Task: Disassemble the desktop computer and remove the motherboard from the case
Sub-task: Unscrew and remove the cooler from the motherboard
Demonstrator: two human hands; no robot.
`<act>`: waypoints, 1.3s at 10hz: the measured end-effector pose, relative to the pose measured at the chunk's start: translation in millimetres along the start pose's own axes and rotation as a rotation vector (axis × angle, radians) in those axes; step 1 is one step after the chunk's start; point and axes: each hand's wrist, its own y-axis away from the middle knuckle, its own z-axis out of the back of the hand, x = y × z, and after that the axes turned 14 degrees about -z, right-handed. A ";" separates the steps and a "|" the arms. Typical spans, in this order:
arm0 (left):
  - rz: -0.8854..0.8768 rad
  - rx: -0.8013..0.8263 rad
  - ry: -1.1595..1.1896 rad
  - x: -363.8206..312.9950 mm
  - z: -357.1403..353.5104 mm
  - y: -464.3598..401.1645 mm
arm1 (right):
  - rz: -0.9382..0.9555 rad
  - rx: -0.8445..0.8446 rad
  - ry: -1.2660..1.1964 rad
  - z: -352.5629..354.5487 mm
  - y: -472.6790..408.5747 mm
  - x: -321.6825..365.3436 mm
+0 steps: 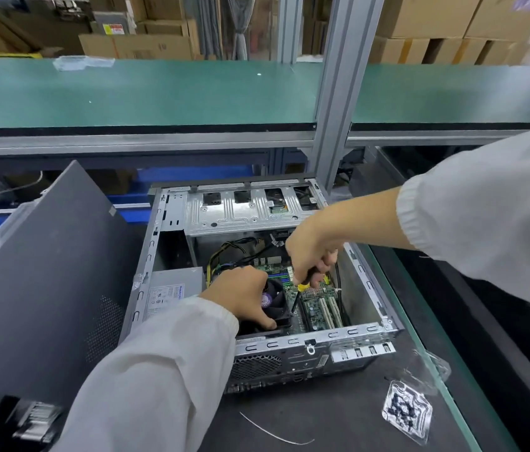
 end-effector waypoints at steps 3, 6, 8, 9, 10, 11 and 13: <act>-0.009 0.037 0.010 -2.6 5.9 1.0 | 0.454 -0.841 0.972 -28.8 29.5 7.7; -0.003 0.012 0.033 -2.6 6.9 2.6 | 0.102 -0.244 0.392 -7.7 14.4 8.1; -0.032 0.027 0.030 -3.3 8.1 3.0 | 0.516 -0.957 1.284 -28.5 29.5 13.2; -0.028 0.003 0.028 -4.1 7.7 3.9 | 0.495 -0.929 1.215 -24.2 34.0 15.2; -0.024 -0.013 0.063 -2.5 6.6 4.5 | 0.401 -0.852 1.095 -20.2 36.0 15.3; -0.016 -0.016 0.088 -2.0 7.5 5.2 | 0.263 -0.774 0.811 -0.6 40.5 9.9; 0.008 0.106 0.188 -1.8 23.8 11.6 | 0.306 -0.652 0.268 24.9 35.9 -14.3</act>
